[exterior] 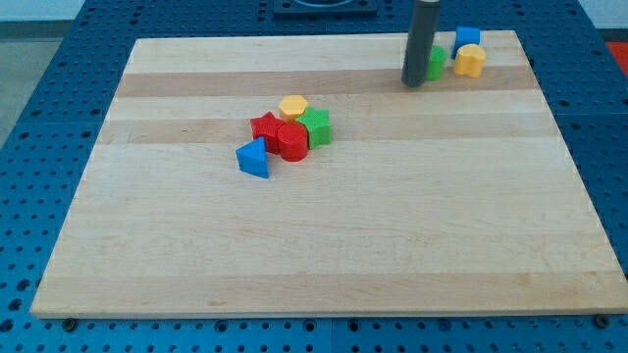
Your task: Push the green star towards top right
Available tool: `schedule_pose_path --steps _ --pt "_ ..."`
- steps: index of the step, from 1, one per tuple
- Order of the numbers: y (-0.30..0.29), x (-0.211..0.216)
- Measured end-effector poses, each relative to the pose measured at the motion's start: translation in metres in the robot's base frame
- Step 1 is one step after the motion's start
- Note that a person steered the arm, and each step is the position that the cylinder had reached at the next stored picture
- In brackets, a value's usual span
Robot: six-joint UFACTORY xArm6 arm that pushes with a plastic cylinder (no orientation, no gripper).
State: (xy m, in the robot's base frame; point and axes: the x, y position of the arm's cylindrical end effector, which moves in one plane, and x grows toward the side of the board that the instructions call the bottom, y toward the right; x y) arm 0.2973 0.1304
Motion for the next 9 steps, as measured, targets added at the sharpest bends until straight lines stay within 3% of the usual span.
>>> schedule_pose_path --steps 2,3,5,7,8,9 --pt "0.023 -0.025" --pt "0.020 -0.016" --pt "-0.034 0.072" --pt "-0.138 0.136" --pt "-0.188 0.137" --pt "-0.197 0.128"
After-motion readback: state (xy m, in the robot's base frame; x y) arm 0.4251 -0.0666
